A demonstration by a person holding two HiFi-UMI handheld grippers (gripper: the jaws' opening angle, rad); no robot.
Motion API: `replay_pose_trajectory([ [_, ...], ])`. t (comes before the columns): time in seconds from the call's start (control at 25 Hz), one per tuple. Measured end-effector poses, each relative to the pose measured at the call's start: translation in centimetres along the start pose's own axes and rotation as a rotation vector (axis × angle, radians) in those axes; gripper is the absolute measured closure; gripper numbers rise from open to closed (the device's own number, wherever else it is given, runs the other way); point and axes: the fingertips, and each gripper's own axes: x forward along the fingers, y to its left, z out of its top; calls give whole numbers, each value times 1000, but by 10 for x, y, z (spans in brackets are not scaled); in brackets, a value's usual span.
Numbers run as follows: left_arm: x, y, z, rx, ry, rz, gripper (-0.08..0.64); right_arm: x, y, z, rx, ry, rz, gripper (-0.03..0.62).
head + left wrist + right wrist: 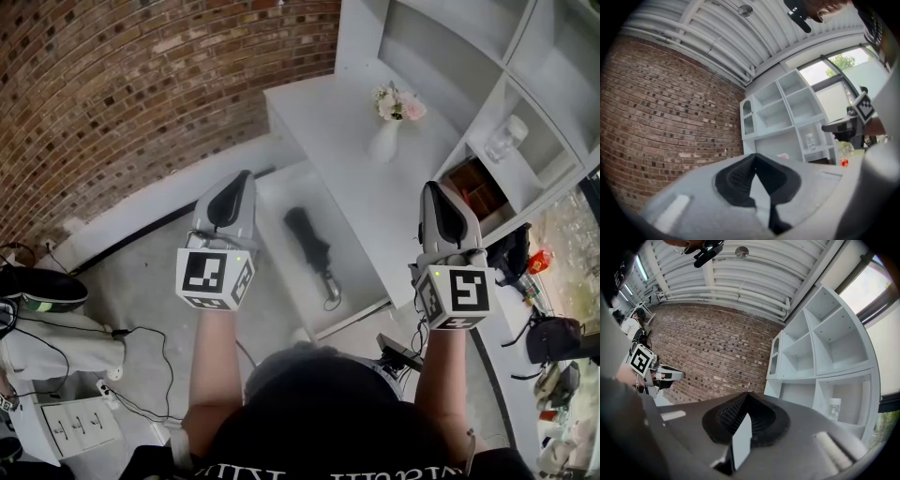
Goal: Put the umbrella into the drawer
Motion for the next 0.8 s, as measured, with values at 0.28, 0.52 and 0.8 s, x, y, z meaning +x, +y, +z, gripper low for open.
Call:
replay_pose_trajectory([
  [0.28, -1, 5, 2, -1, -7, 9, 561, 3, 2, 4, -25, -27, 9, 588],
  [0.52, -3, 4, 3, 0, -8, 6, 561, 0, 4, 4, -23, -28, 8, 588],
  [0.8, -8, 3, 1, 4, 4, 9, 561, -1, 7, -1, -19, -20, 17, 588],
])
